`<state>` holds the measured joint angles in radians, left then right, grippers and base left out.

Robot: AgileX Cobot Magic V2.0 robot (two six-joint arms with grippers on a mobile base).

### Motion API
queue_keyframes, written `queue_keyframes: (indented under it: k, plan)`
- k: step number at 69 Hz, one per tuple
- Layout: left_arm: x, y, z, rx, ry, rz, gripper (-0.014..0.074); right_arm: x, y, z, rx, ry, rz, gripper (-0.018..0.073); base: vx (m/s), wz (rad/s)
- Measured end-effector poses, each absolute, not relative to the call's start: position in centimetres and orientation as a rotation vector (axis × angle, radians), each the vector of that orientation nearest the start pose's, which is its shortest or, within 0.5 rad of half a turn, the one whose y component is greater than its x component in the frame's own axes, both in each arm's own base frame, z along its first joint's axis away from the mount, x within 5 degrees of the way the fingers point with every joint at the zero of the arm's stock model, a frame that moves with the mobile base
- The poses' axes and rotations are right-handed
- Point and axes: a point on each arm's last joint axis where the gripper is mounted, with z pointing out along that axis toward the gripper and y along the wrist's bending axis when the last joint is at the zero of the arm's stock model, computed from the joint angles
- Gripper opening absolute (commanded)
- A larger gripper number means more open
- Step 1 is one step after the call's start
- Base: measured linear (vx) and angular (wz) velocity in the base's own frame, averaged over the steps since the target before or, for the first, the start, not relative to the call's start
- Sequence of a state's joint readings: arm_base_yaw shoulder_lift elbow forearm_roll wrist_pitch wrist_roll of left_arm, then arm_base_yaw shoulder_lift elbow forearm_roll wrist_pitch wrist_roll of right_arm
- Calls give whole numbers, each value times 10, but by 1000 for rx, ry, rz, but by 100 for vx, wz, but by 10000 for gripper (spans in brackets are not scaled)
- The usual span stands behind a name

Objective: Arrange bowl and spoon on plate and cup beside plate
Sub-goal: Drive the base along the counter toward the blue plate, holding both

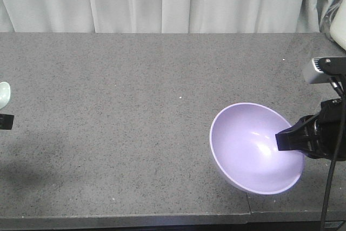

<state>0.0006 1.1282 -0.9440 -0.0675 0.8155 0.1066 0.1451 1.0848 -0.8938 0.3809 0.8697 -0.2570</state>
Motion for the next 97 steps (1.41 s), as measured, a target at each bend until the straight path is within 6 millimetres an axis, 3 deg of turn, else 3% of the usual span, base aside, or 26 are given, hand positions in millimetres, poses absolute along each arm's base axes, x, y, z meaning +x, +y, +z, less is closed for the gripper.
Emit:
queue_keyframes:
  k: [97]
  plan:
    - [221, -4, 320, 95, 2479, -35, 55, 200, 55, 316, -305, 2483, 419, -1, 0, -5]
